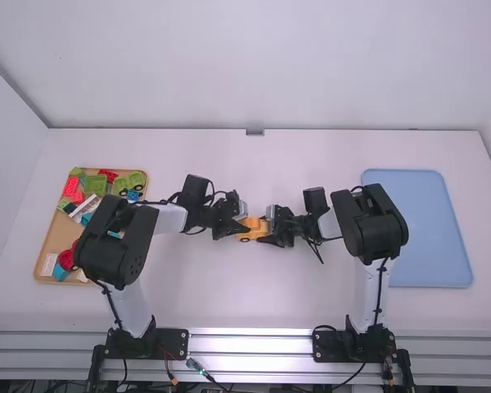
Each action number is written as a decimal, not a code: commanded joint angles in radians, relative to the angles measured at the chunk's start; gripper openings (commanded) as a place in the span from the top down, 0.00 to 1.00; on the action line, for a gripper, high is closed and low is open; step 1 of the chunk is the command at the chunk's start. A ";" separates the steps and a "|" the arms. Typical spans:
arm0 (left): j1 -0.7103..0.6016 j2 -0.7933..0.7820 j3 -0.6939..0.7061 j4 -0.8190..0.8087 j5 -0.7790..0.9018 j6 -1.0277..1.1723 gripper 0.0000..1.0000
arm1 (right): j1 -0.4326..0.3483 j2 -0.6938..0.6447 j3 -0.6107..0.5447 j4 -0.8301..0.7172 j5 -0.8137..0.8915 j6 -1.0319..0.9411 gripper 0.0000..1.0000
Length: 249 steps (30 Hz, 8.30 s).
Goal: Assemble lego blocks to make yellow taxi
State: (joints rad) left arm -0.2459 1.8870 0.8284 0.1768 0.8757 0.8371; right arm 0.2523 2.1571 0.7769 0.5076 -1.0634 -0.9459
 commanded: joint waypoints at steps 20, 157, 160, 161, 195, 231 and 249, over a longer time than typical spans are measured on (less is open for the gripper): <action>-0.099 -0.017 0.031 -0.104 -0.185 -0.033 0.98 | 0.003 0.009 0.009 -0.015 -0.010 0.006 0.53; 0.332 -0.275 0.080 -0.374 0.108 0.148 0.01 | -0.080 -0.145 0.008 -0.045 0.064 0.165 0.57; 0.328 -0.275 0.049 -0.316 0.100 0.148 0.01 | -0.154 -0.251 0.008 -0.132 0.141 0.164 0.59; 0.324 -0.275 0.043 -0.304 0.100 0.148 0.01 | -0.172 -0.275 0.008 -0.154 0.160 0.164 0.60; 0.325 -0.275 0.002 -0.014 -0.057 -0.071 0.01 | -0.943 -0.431 -0.045 -0.402 0.728 0.582 0.48; 0.246 -0.552 -0.048 -0.177 -0.856 -0.837 0.11 | -0.523 -1.065 -0.068 -0.637 1.063 0.866 0.11; 0.246 -0.869 -0.365 -0.177 -0.876 -0.837 0.42 | -0.252 -1.416 -0.420 -0.508 1.063 0.946 0.46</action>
State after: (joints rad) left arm 0.0063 1.0595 0.4957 0.0044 0.0124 0.0063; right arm 0.0017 0.7788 0.3943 -0.0021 -0.0120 -0.0071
